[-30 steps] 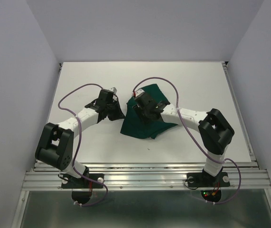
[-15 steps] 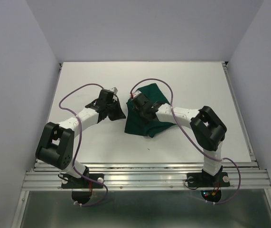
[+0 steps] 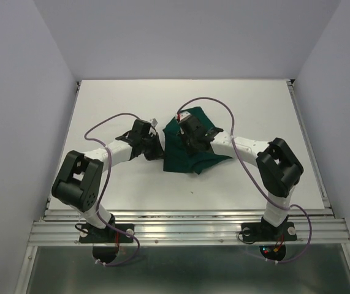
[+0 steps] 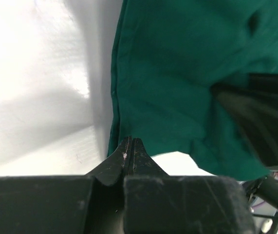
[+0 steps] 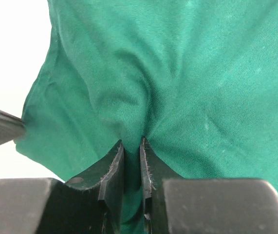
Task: Prepare the surgical pack
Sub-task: Pack the surgical kit at the center of the board.
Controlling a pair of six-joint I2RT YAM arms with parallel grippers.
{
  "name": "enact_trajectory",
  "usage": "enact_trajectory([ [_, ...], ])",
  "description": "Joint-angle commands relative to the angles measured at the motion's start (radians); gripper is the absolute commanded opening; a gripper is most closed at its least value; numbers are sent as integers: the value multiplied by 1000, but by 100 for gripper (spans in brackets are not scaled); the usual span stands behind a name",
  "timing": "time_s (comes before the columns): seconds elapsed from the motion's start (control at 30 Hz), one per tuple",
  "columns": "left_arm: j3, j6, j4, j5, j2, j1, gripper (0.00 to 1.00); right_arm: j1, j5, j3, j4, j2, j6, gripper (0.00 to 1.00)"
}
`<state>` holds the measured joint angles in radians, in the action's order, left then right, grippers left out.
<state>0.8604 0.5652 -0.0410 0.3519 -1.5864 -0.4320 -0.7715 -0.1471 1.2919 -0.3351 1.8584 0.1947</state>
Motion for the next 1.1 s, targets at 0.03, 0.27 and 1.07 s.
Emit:
enact_trajectory([
  [0.03, -3, 9, 59, 35, -12, -27, 0, 9, 93, 0, 110, -103, 101, 1],
  [0.27, 12, 16, 85, 50, -47, -36, 0, 18, 138, -11, 128, -114, 141, 1],
  [1.07, 78, 107, 312, 67, -185, -91, 0, 37, 239, -69, 260, -185, 311, 1],
])
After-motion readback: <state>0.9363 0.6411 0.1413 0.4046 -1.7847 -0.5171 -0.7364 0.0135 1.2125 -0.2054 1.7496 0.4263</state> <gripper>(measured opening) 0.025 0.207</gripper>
